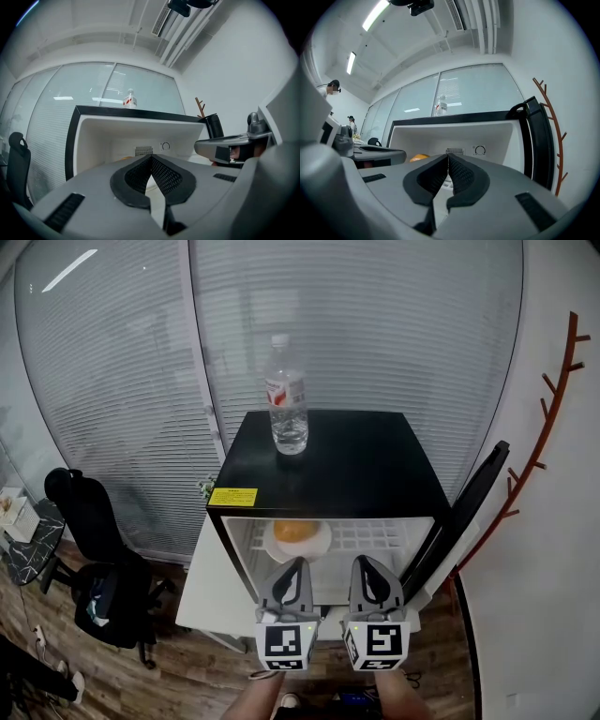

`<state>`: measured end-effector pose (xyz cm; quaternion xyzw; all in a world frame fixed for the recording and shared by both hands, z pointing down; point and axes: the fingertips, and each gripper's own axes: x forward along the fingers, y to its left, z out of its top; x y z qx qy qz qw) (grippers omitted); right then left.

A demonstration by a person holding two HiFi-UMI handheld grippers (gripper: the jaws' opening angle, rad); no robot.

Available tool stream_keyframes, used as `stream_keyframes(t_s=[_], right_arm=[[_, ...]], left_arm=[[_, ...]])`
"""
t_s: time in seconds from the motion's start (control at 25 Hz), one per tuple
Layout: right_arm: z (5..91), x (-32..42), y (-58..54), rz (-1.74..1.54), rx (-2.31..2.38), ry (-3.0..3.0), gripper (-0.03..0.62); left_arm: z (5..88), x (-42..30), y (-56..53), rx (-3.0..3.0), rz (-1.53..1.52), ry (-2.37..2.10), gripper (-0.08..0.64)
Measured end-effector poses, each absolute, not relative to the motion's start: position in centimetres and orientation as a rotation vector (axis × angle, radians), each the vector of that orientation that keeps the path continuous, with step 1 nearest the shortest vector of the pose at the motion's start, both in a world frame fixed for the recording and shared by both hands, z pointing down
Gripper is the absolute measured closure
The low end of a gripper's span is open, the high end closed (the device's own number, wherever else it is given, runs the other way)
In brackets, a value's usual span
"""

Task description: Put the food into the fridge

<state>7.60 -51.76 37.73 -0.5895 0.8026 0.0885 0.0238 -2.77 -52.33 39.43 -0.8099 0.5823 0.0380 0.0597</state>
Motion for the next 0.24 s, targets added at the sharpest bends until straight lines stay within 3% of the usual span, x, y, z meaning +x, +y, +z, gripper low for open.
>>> stream_keyframes(t_s=[0.24], right_arm=[[37.46, 7.48, -51.88, 0.285, -1.82, 2.479, 0.564]], left_arm=[[39.15, -2.97, -52.4, -2.452, 0.124, 1.76, 0.534]])
